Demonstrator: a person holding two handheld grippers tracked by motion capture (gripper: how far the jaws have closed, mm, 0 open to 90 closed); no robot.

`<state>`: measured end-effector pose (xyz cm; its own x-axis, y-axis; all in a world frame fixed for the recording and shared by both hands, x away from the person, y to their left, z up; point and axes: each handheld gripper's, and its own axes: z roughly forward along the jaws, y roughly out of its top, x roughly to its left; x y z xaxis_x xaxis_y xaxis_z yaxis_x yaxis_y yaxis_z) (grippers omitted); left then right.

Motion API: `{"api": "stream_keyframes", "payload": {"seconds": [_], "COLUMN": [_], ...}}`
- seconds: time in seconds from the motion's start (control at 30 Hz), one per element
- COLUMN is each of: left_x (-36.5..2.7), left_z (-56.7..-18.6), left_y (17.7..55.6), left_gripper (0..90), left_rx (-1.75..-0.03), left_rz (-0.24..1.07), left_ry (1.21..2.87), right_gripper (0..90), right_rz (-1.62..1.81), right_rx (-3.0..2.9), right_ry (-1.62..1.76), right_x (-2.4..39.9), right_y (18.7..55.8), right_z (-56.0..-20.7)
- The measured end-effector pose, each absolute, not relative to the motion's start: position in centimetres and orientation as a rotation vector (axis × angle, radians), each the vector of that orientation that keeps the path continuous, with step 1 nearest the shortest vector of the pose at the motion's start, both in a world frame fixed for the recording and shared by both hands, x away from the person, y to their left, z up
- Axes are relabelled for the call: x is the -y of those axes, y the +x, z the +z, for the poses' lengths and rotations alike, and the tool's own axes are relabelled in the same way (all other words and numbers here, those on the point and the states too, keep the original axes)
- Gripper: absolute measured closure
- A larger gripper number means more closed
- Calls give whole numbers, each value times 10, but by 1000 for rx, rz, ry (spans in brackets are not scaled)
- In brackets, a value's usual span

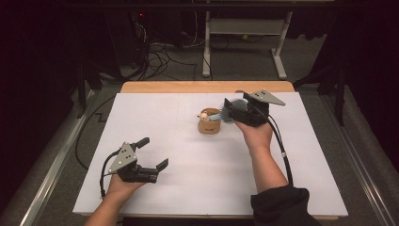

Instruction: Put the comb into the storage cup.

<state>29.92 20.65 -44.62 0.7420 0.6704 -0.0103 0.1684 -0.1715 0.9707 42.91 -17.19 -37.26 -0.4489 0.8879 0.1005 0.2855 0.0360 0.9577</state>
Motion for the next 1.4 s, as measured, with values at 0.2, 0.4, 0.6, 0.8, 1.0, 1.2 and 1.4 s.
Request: {"api": "stream_keyframes", "payload": {"seconds": [0.2,0.4,0.6,0.8,1.0,1.2,1.4], "left_x": [-207,-209,-210,-211,-210,-209,-210], "left_z": [-446,-447,-447,-447,-448,-448,-448], "left_y": [300,301,302,302,303,303,304], "left_gripper": [0,0,0,0,0,0,0], "left_rx": [-676,-689,-695,-694,-693,-693,-701], "left_rz": [512,505,503,504,505,505,500], "left_ry": [1717,1710,1703,1705,1709,1713,1706], "right_gripper": [184,153,105,66,3,1,1], "right_rz": [1441,1448,1448,1461,1468,1475,1476], "right_rx": [-1769,-1769,-1787,-1793,-1806,-1803,-1808], "right_ry": [1184,1189,1172,1173,1166,1155,1148], "right_x": [175,179,179,179,180,183,186], "right_y": [426,424,420,418,415,408,401], "right_z": [-371,-370,-371,-371,-371,-372,-373]}}
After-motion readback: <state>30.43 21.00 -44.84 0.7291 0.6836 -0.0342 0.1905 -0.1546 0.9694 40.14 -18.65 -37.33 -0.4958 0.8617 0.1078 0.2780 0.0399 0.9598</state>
